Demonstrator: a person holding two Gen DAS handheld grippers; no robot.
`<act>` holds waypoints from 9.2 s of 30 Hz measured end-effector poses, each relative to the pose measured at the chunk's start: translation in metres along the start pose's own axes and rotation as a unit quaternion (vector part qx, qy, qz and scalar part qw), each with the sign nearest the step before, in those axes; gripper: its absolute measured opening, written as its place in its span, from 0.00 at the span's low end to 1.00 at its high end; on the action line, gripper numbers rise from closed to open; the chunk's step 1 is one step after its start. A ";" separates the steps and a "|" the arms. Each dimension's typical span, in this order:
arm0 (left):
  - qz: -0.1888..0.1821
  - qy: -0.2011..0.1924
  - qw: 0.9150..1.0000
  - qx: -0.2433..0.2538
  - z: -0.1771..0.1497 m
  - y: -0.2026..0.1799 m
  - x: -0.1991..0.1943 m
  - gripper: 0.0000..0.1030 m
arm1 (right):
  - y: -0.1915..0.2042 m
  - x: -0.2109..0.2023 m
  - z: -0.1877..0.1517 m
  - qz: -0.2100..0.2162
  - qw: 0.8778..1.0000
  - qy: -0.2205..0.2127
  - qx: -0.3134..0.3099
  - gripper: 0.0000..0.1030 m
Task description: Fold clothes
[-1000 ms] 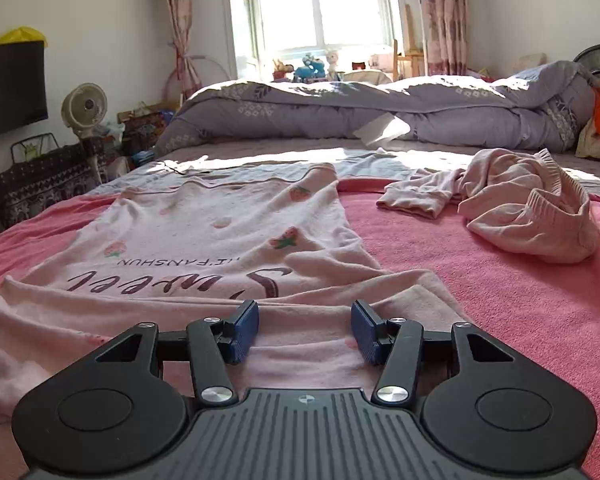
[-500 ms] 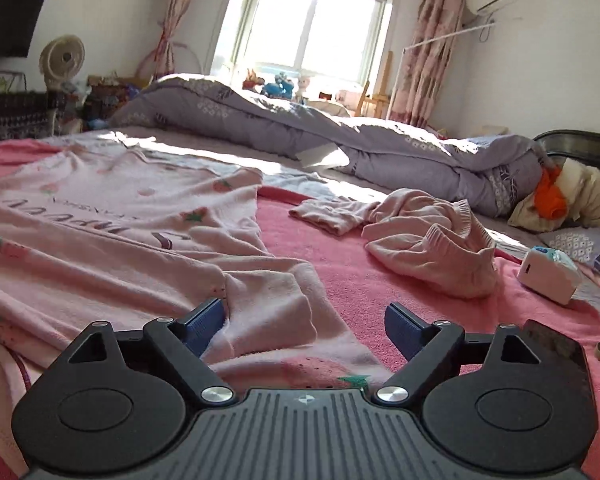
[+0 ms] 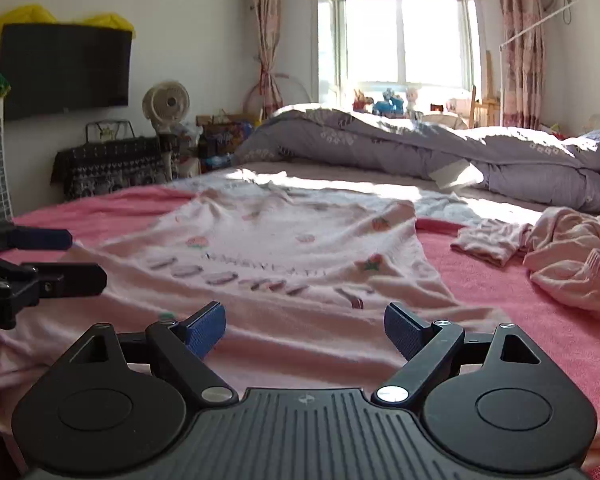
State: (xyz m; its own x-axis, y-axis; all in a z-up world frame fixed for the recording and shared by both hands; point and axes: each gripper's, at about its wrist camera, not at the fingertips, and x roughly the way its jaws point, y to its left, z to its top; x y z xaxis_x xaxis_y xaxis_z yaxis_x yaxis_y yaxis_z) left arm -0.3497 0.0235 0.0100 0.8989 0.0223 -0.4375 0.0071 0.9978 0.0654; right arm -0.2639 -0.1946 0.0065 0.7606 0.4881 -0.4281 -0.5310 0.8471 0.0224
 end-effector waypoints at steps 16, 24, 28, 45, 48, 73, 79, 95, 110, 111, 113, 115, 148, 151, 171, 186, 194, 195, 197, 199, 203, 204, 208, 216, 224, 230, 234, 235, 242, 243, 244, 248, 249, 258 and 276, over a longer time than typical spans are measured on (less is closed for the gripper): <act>-0.001 -0.022 1.000 -0.017 -0.018 0.004 -0.001 1.00 | -0.001 -0.017 -0.023 -0.010 1.000 -0.014 -0.004 0.93; -0.012 -0.016 1.000 -0.011 -0.017 0.009 -0.005 1.00 | -0.007 -0.028 -0.031 0.005 0.999 -0.034 -0.012 0.93; -0.031 -0.015 0.999 -0.008 -0.022 0.025 -0.015 1.00 | -0.024 -0.045 -0.041 0.061 0.996 -0.052 -0.041 0.93; -0.188 -0.081 0.958 0.200 0.053 0.019 -0.046 1.00 | -0.027 -0.075 0.045 0.250 0.910 -0.032 -0.328 1.00; -0.249 -0.056 0.941 0.224 0.061 0.003 -0.019 1.00 | -0.018 -0.039 0.069 0.331 0.896 -0.010 -0.297 1.00; -0.269 0.082 0.954 0.104 0.016 0.069 0.031 1.00 | -0.063 0.019 0.036 0.326 0.918 0.119 -0.193 1.00; -0.226 0.020 0.971 0.077 -0.018 0.108 -0.019 1.00 | -0.093 -0.029 0.013 0.231 0.953 0.089 -0.177 1.00; -0.092 -0.031 0.988 0.122 0.040 0.025 -0.056 1.00 | -0.059 -0.060 0.042 0.144 0.979 -0.039 -0.138 1.00; -0.101 0.015 0.993 0.055 -0.007 0.012 -0.001 1.00 | -0.038 0.023 0.022 0.143 0.983 0.085 -0.081 1.00; -0.101 0.016 0.993 0.052 -0.008 0.015 -0.005 1.00 | -0.037 0.020 0.020 0.141 0.983 0.083 -0.087 1.00; -0.099 0.022 0.994 0.041 -0.010 0.023 -0.011 1.00 | -0.038 0.013 0.016 0.143 0.983 0.076 -0.090 1.00; -0.100 0.029 0.994 0.023 -0.012 0.031 -0.016 1.00 | -0.044 0.006 0.012 0.150 0.983 0.067 -0.083 1.00; 0.014 0.169 0.940 -0.296 0.123 0.246 0.244 0.99 | -0.178 0.179 0.165 0.042 0.985 0.071 0.153 0.97; 0.027 0.117 0.967 -0.225 0.111 0.229 0.259 1.00 | -0.186 0.223 0.157 0.032 0.982 0.093 0.160 0.94; -0.002 0.060 0.970 -0.234 0.112 0.236 0.272 0.72 | -0.179 0.280 0.121 0.086 0.974 0.076 0.194 0.34; -0.054 0.014 0.964 -0.261 0.113 0.241 0.270 0.69 | -0.177 0.289 0.118 0.140 0.966 0.086 0.198 0.53; -0.051 0.033 0.971 -0.233 0.116 0.233 0.272 0.07 | -0.189 0.283 0.115 0.118 0.963 0.070 0.234 0.19; -0.052 0.027 0.972 -0.227 0.116 0.231 0.270 0.07 | -0.190 0.281 0.116 0.116 0.963 0.063 0.235 0.16; -0.051 0.015 0.977 -0.209 0.118 0.226 0.265 0.07 | -0.191 0.273 0.120 0.114 0.965 0.040 0.232 0.16; -0.051 0.007 0.979 -0.199 0.120 0.223 0.263 0.07 | -0.195 0.271 0.125 0.107 0.967 0.030 0.231 0.23; -0.065 0.062 0.962 -0.257 0.111 0.238 0.283 0.47 | -0.202 0.287 0.124 0.071 0.966 0.056 0.241 0.63; -0.073 0.062 0.960 -0.263 0.110 0.239 0.284 0.52 | -0.202 0.292 0.123 0.070 0.965 0.064 0.243 0.63; -0.055 0.037 0.973 -0.223 0.116 0.227 0.274 0.10 | -0.187 0.292 0.136 0.036 0.978 0.081 0.191 0.12; -0.076 -0.052 0.982 -0.165 0.155 0.208 0.199 0.07 | -0.167 0.214 0.183 0.020 0.990 0.036 0.137 0.10; -0.103 -0.090 0.985 -0.103 0.177 0.182 0.063 0.07 | -0.140 0.046 0.208 0.051 0.997 -0.037 0.040 0.11; -0.148 -0.061 0.983 -0.095 0.111 0.153 -0.037 0.08 | -0.112 -0.072 0.150 0.085 0.996 -0.026 -0.010 0.11; -0.152 0.045 0.984 -0.076 0.031 0.127 -0.047 0.08 | -0.094 -0.095 0.066 0.090 0.994 0.049 -0.022 0.14; -0.151 0.073 0.983 -0.076 0.013 0.121 -0.045 0.09 | -0.092 -0.092 0.045 0.086 0.993 0.073 -0.018 0.14; -0.124 0.038 0.988 -0.087 -0.013 0.124 -0.093 0.41 | -0.105 -0.113 -0.028 0.073 0.990 0.078 0.091 0.38; -0.110 0.034 0.990 -0.082 -0.011 0.126 -0.097 0.42 | -0.109 -0.118 -0.027 0.066 0.991 0.068 0.099 0.50; -0.097 0.032 0.992 -0.078 -0.009 0.129 -0.102 0.42 | -0.113 -0.123 -0.026 0.060 0.991 0.058 0.102 0.53; -0.074 0.002 0.994 -0.077 -0.001 0.131 -0.118 0.49 | -0.118 -0.130 -0.019 0.058 0.992 0.041 0.106 0.61; -0.071 -0.011 0.994 -0.078 0.001 0.132 -0.124 0.53 | -0.119 -0.130 -0.018 0.065 0.991 0.037 0.108 0.65; -0.070 -0.059 0.994 -0.058 0.029 0.108 -0.113 0.58 | -0.114 -0.121 -0.007 0.063 0.986 -0.022 0.153 0.69; -0.067 -0.026 0.981 0.181 -0.011 0.053 -0.143 0.91 | -0.080 -0.145 -0.025 -0.026 0.997 0.037 -0.068 0.84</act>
State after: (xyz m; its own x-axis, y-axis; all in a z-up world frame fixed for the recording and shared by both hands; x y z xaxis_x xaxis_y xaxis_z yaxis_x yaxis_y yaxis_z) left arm -0.4827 0.0740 0.0661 0.8999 -0.1207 -0.4191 0.2739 0.9043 0.3275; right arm -0.3408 -0.3384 0.0445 0.7615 0.4222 -0.4918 -0.5408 0.8321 -0.1229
